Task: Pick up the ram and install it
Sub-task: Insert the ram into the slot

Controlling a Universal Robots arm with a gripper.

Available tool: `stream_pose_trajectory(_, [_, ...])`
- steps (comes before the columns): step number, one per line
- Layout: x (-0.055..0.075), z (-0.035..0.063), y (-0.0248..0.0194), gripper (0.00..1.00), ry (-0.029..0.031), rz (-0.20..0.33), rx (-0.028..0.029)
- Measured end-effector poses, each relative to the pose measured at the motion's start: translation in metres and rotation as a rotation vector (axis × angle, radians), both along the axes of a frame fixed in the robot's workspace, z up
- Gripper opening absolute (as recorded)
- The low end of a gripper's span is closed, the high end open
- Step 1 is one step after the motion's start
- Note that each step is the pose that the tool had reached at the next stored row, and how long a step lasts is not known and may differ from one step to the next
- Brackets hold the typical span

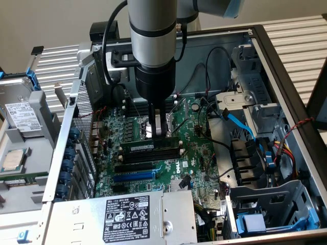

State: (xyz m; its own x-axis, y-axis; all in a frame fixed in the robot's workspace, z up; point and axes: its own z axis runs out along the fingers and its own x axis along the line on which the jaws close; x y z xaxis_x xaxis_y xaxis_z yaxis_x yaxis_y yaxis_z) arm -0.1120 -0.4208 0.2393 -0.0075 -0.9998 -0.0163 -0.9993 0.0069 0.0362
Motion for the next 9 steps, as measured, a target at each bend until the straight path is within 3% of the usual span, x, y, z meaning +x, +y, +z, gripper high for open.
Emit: stream_pose_trajectory(9, [0.0000,-0.0019,0.0000,0.13,0.0001,0.000,-0.0002])
